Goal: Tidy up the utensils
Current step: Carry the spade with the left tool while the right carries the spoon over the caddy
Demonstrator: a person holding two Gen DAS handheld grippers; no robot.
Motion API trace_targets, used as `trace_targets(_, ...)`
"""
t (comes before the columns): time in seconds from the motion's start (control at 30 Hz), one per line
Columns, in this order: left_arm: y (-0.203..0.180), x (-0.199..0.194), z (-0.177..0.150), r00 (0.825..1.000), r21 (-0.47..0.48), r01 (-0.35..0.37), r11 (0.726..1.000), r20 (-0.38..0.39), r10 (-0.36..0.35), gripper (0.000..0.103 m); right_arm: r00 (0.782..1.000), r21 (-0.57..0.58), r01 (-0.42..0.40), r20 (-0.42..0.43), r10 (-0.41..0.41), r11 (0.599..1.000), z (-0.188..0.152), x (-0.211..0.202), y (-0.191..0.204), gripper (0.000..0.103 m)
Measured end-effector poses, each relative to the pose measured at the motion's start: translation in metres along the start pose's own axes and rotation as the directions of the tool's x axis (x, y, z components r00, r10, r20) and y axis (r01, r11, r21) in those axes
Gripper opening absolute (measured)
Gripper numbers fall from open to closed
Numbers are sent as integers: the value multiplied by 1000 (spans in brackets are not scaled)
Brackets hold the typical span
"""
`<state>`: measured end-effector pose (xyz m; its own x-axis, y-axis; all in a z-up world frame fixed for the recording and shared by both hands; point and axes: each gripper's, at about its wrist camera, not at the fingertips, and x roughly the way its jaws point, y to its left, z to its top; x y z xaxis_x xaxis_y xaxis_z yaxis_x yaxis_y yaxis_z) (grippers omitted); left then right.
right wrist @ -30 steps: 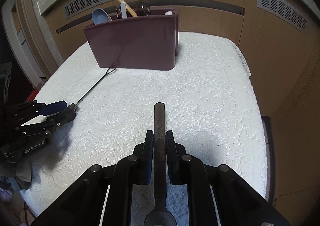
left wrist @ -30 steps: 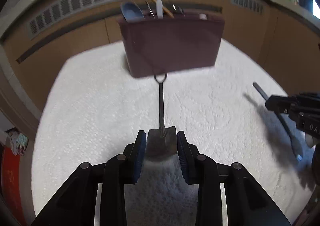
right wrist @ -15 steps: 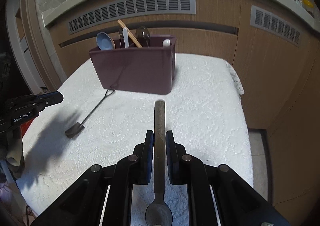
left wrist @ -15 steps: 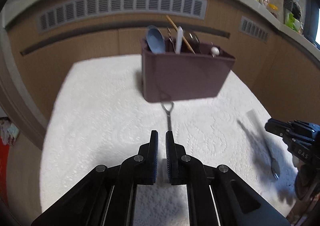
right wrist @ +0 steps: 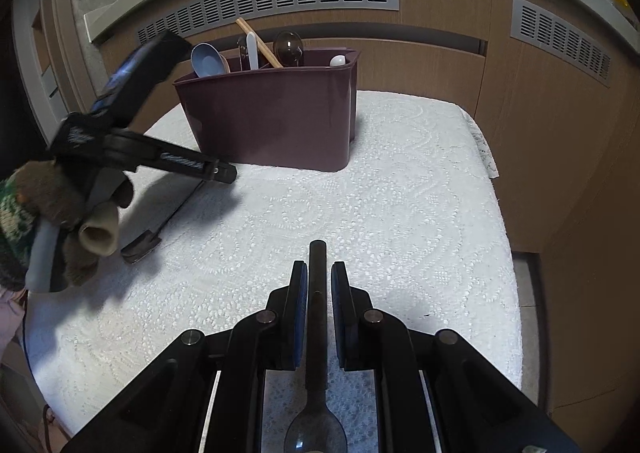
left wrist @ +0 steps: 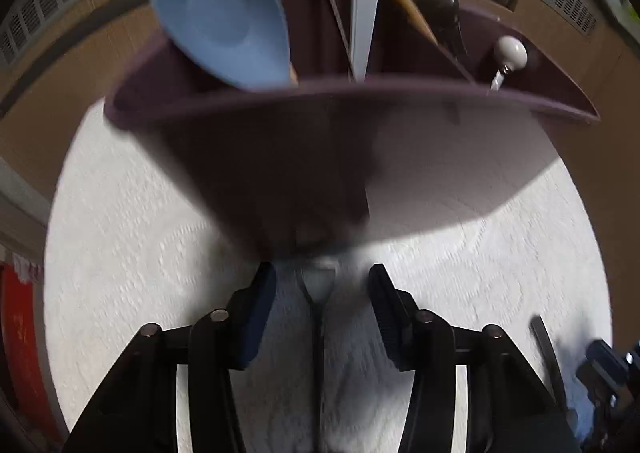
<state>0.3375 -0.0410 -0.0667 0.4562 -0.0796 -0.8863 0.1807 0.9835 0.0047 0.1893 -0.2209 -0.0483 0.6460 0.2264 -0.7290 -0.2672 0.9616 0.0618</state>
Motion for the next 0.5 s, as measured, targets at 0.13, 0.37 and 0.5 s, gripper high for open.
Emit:
trace_targets(0.13, -11, -8, -13, 999, 45, -11, 999, 39, 9, 24, 1000, -14, 11, 7, -11, 1000, -2, -3, -3, 12)
trace_targets(0.37, -10, -40, -85, 995, 75, 54, 996, 80, -60, 24, 996, -16, -43, -83, 41, 999, 2, 13, -5, 16)
trace_targets(0.5, -7, -47, -97, 994, 65, 82, 994, 71, -87, 25, 987, -42, -36, -159, 29, 999, 8, 43, 9, 17)
